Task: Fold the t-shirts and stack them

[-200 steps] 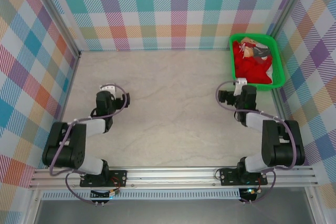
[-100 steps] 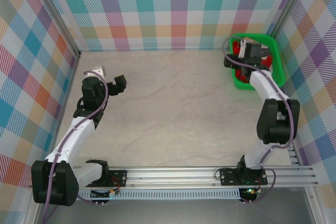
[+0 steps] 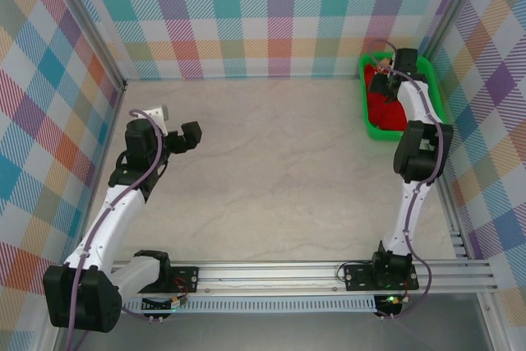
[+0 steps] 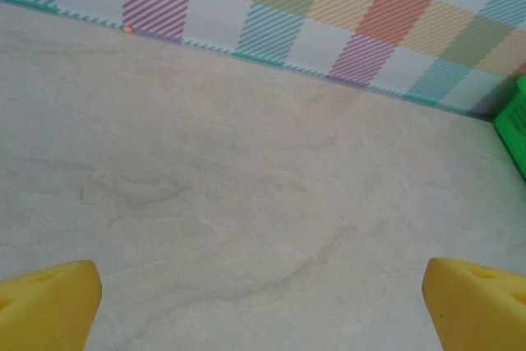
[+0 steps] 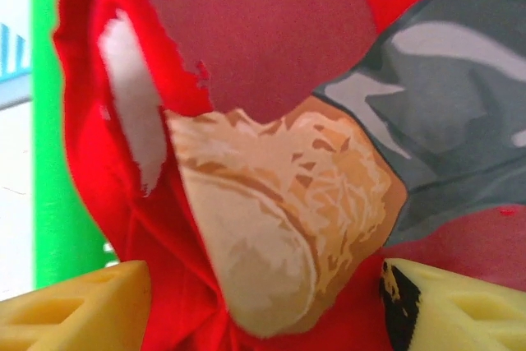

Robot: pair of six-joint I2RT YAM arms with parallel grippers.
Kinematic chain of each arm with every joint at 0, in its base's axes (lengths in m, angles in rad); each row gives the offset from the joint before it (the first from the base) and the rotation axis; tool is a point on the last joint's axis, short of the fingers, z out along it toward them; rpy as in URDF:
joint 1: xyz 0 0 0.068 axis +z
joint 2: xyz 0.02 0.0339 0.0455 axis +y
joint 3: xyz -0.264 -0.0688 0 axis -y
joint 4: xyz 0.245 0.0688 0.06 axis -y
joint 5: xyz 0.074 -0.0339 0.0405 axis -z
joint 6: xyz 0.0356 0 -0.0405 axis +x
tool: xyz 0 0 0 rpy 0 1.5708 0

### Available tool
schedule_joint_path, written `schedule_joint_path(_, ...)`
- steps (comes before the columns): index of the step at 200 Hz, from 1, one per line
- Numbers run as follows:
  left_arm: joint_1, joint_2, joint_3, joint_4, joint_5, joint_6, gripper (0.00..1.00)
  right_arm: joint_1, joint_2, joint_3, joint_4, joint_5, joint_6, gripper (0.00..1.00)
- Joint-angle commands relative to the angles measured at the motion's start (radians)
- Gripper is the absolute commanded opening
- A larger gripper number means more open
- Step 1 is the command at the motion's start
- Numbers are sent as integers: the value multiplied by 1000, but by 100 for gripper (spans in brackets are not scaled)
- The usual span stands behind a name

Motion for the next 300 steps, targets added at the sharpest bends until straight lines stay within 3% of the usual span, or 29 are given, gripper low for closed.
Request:
schedule_joint_path(1,-21,-4,40,-44,29,7,100,1,47,52,-94,7,43,71)
schedule_joint_path(30,-39,9,57,-56,36,24,100,-8,63,50,-87,6,79,57)
schedule_joint_path(60,-55,17,68,-57,40,26,100,-23,45,42,-89,-25,89,19)
schedule_joint_path(85,-67,17,87,-69,44,26,100,-27,-21,7,-69,-32,75,0)
schedule_joint_path(153,-106,6,167,-141,57,28,98,-25,-410,-228,79,-101,72,0)
schedule_joint_path(203,-122,-7,213,-204,65,24,96,-17,-683,-341,173,-262,86,0)
schedule_joint_path(260,-127,-4,278,-288,43,7,95,23,-832,-351,166,-530,128,0)
schedule_joint_path(300,-127,-2,334,-365,28,-4,93,147,-917,-475,155,-552,152,0)
